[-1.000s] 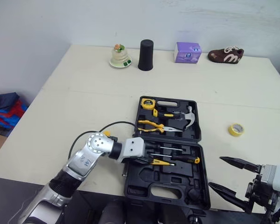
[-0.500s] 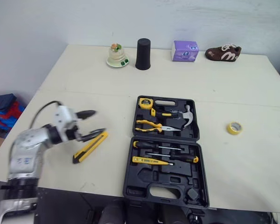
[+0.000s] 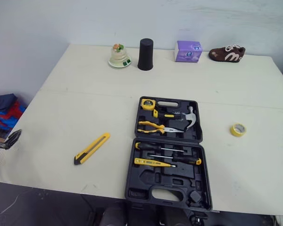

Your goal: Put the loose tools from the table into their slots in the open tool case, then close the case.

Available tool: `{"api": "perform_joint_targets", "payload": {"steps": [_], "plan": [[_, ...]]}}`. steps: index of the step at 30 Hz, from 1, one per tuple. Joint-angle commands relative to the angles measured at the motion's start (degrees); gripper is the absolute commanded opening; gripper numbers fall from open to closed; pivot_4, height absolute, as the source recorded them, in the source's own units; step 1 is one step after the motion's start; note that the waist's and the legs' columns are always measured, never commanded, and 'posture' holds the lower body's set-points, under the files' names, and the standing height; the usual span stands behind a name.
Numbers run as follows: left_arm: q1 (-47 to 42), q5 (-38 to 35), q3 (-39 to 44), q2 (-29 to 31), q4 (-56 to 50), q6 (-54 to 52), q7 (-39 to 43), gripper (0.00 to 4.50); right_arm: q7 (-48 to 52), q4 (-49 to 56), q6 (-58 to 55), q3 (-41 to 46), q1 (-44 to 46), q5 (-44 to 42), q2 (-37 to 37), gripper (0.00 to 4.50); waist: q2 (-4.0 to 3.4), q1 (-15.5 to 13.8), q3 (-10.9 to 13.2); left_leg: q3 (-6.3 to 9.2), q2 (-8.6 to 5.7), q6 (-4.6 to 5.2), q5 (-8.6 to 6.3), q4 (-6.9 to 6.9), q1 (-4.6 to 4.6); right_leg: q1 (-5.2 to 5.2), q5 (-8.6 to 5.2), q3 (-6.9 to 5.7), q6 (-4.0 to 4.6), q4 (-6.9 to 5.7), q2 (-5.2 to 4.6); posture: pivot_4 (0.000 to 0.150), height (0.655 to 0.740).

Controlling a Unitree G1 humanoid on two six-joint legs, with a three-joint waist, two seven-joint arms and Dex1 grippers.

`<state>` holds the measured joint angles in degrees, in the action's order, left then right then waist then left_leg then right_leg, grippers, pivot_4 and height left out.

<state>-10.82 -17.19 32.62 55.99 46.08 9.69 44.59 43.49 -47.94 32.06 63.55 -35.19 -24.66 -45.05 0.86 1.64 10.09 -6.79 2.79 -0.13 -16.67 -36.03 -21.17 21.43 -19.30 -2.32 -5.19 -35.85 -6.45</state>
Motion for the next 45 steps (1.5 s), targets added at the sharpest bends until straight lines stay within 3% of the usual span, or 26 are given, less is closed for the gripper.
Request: {"api": "perform_joint_targets", "payload": {"steps": [1,4,9,12,17,19,24,29,34,37,42,45], "plan": [[0.2,-1.9,-1.3,-0.2,-4.5,1.1,5.9,4.43,1.5,3.6,1.5,-0.8,2.0,-2.6,-0.6,4.5,-0.02,0.2,0.0,0.0,0.0,0.0,0.0,-0.01,0.0,0.0,0.01,0.0,-0.01,0.0,0.0,0.15,0.74],[1.1,-3.3,-2.3,-1.1,-9.8,0.1,9.7,4.43,6.9,11.2,-1.5,-2.7,4.1,-7.3,0.6,4.5,-0.05,0.8,0.0,-0.04,0.0,-0.01,0.01,0.04,0.0,0.02,0.01,0.04,-0.02,-0.01,0.0,0.15,0.74],[5.9,-6.1,-5.0,-2.9,-23.9,-5.6,15.0,4.43,14.2,35.3,-10.3,-10.4,4.8,-14.4,3.3,4.5,-0.13,1.5,0.0,-0.04,0.02,-0.02,0.04,0.12,-0.02,0.04,0.01,0.02,-0.02,-0.04,0.02,0.15,0.74],[9.6,-8.4,-8.5,-2.2,-34.5,-16.3,17.1,4.43,16.6,51.6,-13.5,-18.6,5.1,-14.0,2.5,4.5,-0.18,1.4,0.0,-0.04,0.01,0.0,0.06,0.1,-0.04,0.05,0.01,0.0,-0.03,-0.06,0.03,0.15,0.74],[12.7,-11.6,-10.7,-2.5,-49.7,-29.3,14.2,4.43,14.2,65.7,-20.5,-26.4,10.2,-15.1,1.4,4.5,-0.06,0.8,0.1,-0.02,-0.01,-0.01,0.1,0.05,-0.09,0.05,0.03,0.0,-0.07,-0.07,0.03,0.15,0.74],[13.4,-12.5,-11.2,-2.4,-54.2,-34.0,12.8,4.43,14.3,69.9,-23.4,-29.3,11.7,-15.4,1.0,4.5,-0.06,0.2,0.1,-0.01,-0.01,-0.01,0.1,0.05,-0.11,0.06,0.03,-0.01,-0.06,-0.04,0.03,0.15,0.74],[12.3,-6.8,-16.1,-5.0,-60.5,-40.7,2.3,4.43,16.2,75.9,-28.3,-36.7,14.7,-15.4,0.2,4.5,-0.05,-0.5,0.1,0.09,-0.04,0.1,0.17,0.07,-0.2,0.08,-0.02,-0.16,0.01,0.02,0.04,0.15,0.74],[11.7,-4.2,-20.0,-8.1,-62.8,-44.2,-3.5,4.43,16.2,77.2,-31.4,-38.1,15.8,-15.2,0.3,4.5,0.06,-0.4,0.1,0.08,-0.07,0.32,0.21,-0.04,-0.26,0.06,0.01,-0.14,-0.03,0.02,0.04,0.15,0.74],[12.3,-0.7,-24.1,-8.6,-62.5,-43.7,-4.3,4.43,15.7,79.2,-32.9,-38.8,16.5,-14.3,0.6,4.5,0.07,-0.2,0.1,0.1,-0.03,0.27,0.24,-0.04,-0.23,0.07,0.01,-0.15,-0.04,-0.02,0.09,0.15,0.74],[12.7,0.4,-25.8,-8.4,-62.5,-43.4,-3.6,3.61,15.5,80.3,-33.9,-38.8,16.2,-13.5,0.3,4.5,0.06,-0.2,0.1,0.1,-0.03,0.18,0.22,-0.04,-0.19,0.05,0.01,-0.15,-0.04,-0.03,0.1,0.15,0.74],[12.6,2.6,-25.7,-8.1,-61.5,-40.0,-4.2,1.33,14.4,82.0,-35.2,-37.0,14.4,-13.0,0.9,4.5,0.06,-0.3,0.1,0.11,-0.03,0.07,0.15,-0.04,-0.19,0.03,0.01,-0.14,-0.03,-0.03,0.08,0.15,0.74],[10.3,0.8,-25.1,-8.5,-62.7,-35.4,-1.0,1.23,14.2,82.4,-35.5,-34.9,12.9,-13.1,1.0,4.5,0.06,-0.4,0.1,0.12,-0.03,0.06,0.16,-0.03,-0.19,0.04,0.0,-0.16,-0.02,-0.03,0.08,0.15,0.74]]}}
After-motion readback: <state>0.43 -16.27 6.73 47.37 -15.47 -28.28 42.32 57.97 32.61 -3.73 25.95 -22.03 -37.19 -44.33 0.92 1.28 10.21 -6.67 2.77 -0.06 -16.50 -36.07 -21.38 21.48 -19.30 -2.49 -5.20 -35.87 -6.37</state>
